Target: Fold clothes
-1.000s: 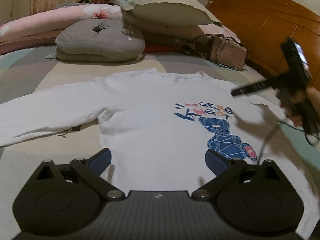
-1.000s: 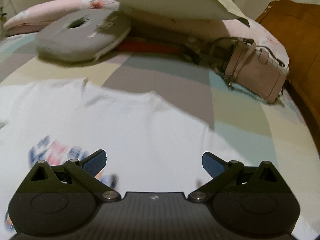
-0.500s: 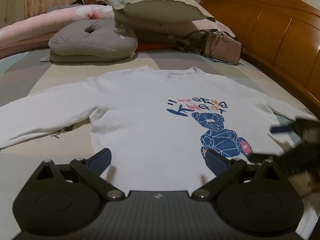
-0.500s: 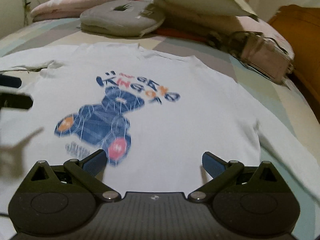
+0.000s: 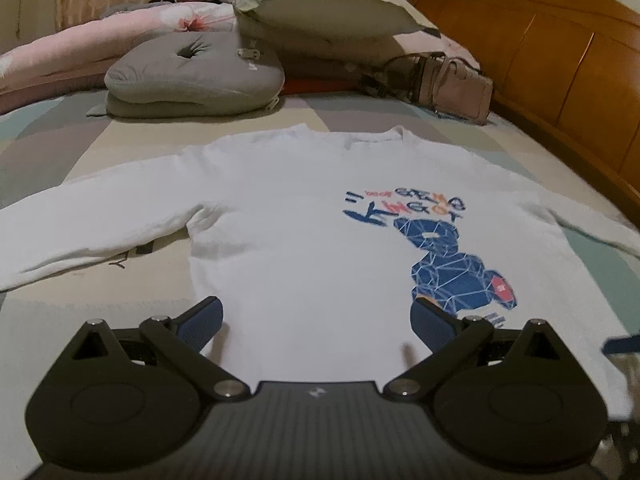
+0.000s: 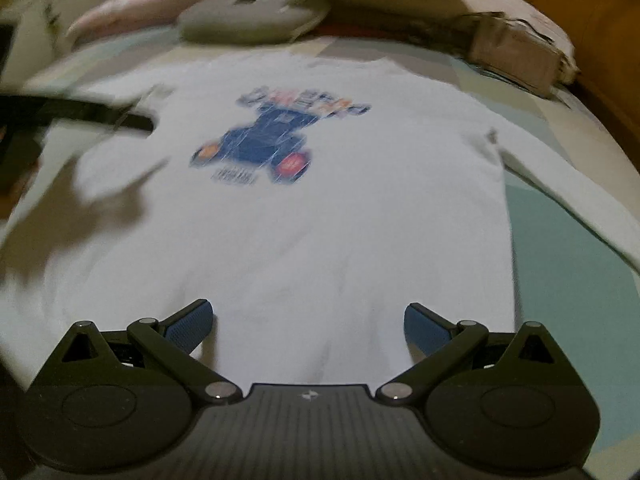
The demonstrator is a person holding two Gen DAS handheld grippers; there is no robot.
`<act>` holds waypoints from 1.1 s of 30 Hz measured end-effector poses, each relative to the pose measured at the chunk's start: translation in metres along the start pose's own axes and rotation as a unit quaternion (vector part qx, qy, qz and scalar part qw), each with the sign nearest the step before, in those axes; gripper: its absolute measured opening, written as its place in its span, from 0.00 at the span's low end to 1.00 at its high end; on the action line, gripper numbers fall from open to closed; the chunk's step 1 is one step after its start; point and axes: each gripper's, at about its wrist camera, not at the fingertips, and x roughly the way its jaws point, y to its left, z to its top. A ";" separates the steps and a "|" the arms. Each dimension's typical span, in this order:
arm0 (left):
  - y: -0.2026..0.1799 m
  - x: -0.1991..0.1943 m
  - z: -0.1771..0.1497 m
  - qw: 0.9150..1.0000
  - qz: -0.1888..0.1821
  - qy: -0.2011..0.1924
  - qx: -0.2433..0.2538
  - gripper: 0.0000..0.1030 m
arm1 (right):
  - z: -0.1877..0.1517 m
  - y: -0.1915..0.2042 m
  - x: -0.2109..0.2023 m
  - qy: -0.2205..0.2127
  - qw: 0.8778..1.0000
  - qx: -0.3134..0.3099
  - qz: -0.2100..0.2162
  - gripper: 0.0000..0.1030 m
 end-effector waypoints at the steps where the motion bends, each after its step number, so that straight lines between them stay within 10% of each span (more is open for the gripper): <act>1: -0.001 0.000 -0.001 1.000 0.002 0.002 0.002 0.97 | -0.003 -0.002 -0.003 -0.001 1.000 0.005 0.003 1.00; 8: -0.006 0.001 -0.002 1.000 0.003 0.005 0.012 0.97 | -0.020 -0.026 -0.029 0.002 0.996 0.088 -0.017 1.00; 16: -0.011 0.001 -0.004 1.000 0.003 0.005 0.022 0.97 | 0.007 0.008 -0.016 -0.043 0.996 0.057 0.061 1.00; 22: -0.012 -0.001 -0.004 1.000 0.001 0.001 0.021 0.97 | -0.014 -0.008 -0.008 -0.007 0.998 0.067 -0.013 1.00; 33: -0.015 0.002 -0.005 1.000 0.003 0.004 0.026 0.97 | -0.011 -0.028 -0.008 -0.007 0.989 0.146 -0.018 1.00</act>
